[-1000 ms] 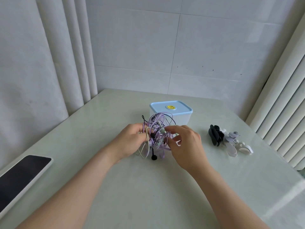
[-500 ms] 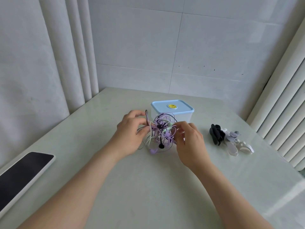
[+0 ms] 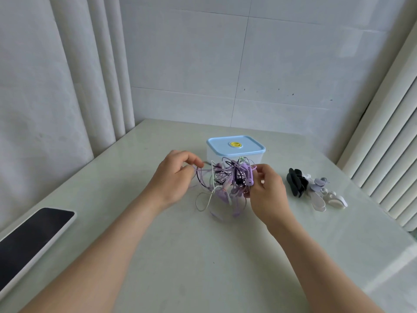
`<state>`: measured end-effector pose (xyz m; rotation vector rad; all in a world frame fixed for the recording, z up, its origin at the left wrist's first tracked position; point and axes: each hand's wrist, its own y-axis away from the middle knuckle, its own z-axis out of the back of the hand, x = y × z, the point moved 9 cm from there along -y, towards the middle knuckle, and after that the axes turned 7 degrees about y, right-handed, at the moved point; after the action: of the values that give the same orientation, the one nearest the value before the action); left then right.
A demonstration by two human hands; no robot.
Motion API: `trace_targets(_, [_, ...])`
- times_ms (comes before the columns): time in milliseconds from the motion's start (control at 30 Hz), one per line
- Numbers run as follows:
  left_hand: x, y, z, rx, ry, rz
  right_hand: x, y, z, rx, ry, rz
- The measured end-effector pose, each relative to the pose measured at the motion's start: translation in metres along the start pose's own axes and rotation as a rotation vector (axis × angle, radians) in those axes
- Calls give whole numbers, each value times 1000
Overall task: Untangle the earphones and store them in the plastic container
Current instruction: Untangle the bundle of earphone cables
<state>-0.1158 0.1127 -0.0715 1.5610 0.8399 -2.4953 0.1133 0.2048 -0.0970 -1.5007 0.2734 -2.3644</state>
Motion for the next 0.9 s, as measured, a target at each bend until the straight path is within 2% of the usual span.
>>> trace_targets(167, [-21, 7, 10, -108, -350, -218, 8, 3, 5, -55, -51, 7])
trace_targets(300, [-22, 8, 2, -67, -312, -191, 15, 4, 9, -79, -76, 33])
trace_targets(467, [-15, 10, -23, 87, -110, -42, 16, 5, 6, -37, -85, 34])
trace_targets(600, [6, 16, -44, 134, 402, 335, 18, 7, 3, 18, -100, 42])
trace_targets(667, [6, 20, -51, 167, 648, 449, 20, 9, 1, 54, -101, 30])
trace_targets(733, [0, 22, -52, 207, 681, 424, 21, 10, 0, 63, -98, 26])
trace_targets(900, [9, 19, -43, 126, 622, 441, 23, 12, -10, 160, -171, 34])
